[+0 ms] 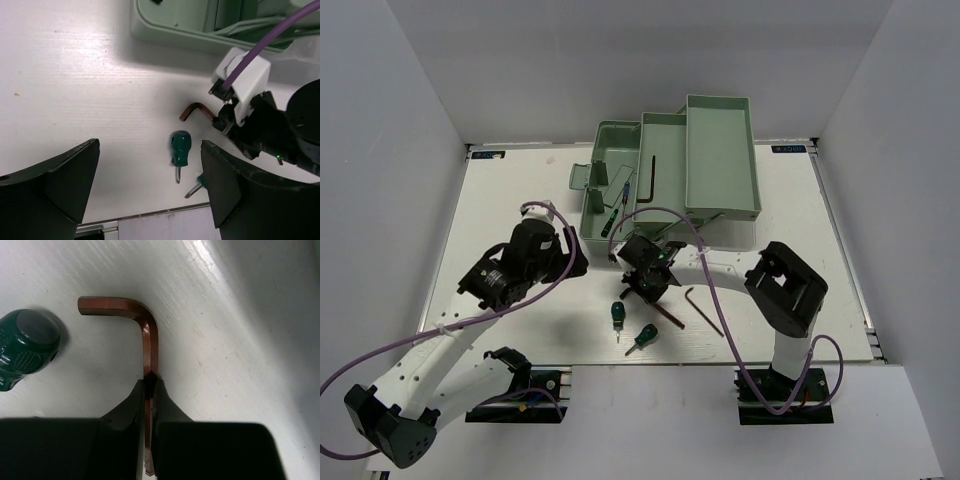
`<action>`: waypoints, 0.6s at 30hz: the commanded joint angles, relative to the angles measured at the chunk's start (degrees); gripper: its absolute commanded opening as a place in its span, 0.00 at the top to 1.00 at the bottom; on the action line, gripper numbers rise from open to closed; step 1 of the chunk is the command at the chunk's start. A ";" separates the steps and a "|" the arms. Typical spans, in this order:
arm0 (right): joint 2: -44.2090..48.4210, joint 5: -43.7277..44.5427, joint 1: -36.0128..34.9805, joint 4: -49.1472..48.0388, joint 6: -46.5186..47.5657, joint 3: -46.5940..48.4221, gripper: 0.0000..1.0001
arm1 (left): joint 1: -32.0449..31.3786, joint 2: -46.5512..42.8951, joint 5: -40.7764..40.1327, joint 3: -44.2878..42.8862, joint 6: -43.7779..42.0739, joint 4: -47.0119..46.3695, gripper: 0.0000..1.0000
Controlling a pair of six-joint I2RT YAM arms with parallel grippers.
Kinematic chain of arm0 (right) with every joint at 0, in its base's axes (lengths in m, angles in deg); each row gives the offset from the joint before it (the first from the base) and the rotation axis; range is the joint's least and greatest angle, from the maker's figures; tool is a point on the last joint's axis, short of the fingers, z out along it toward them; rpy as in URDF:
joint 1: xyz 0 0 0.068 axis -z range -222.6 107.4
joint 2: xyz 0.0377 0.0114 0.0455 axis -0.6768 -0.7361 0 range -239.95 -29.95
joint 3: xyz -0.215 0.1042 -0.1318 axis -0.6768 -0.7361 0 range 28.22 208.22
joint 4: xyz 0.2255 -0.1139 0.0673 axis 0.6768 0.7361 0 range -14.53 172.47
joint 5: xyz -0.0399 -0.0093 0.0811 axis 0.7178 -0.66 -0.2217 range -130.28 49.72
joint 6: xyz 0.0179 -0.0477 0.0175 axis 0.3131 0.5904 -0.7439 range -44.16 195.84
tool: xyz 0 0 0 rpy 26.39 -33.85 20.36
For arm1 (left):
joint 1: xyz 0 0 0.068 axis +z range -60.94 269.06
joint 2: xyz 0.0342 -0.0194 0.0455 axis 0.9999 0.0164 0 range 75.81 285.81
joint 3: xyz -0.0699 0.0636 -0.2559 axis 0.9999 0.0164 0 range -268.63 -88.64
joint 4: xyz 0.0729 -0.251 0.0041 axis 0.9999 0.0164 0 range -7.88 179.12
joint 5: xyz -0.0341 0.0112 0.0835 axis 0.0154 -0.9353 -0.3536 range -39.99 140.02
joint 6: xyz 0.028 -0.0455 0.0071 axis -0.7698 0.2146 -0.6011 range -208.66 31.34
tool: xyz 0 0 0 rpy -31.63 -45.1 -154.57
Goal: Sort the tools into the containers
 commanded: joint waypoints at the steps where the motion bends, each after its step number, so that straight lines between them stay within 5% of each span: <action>1: -1.02 1.55 0.36 0.44 0.10 -0.80 1.00 | -0.29 -2.15 1.99 1.92 1.27 0.43 0.08; 12: 8.82 -13.29 3.09 1.84 5.11 7.37 1.00 | -0.29 -2.68 4.19 5.79 1.80 -2.81 0.08; 18: 10.77 -17.43 5.72 3.25 7.31 20.55 1.00 | -0.29 -2.16 6.73 8.16 1.80 -5.01 0.08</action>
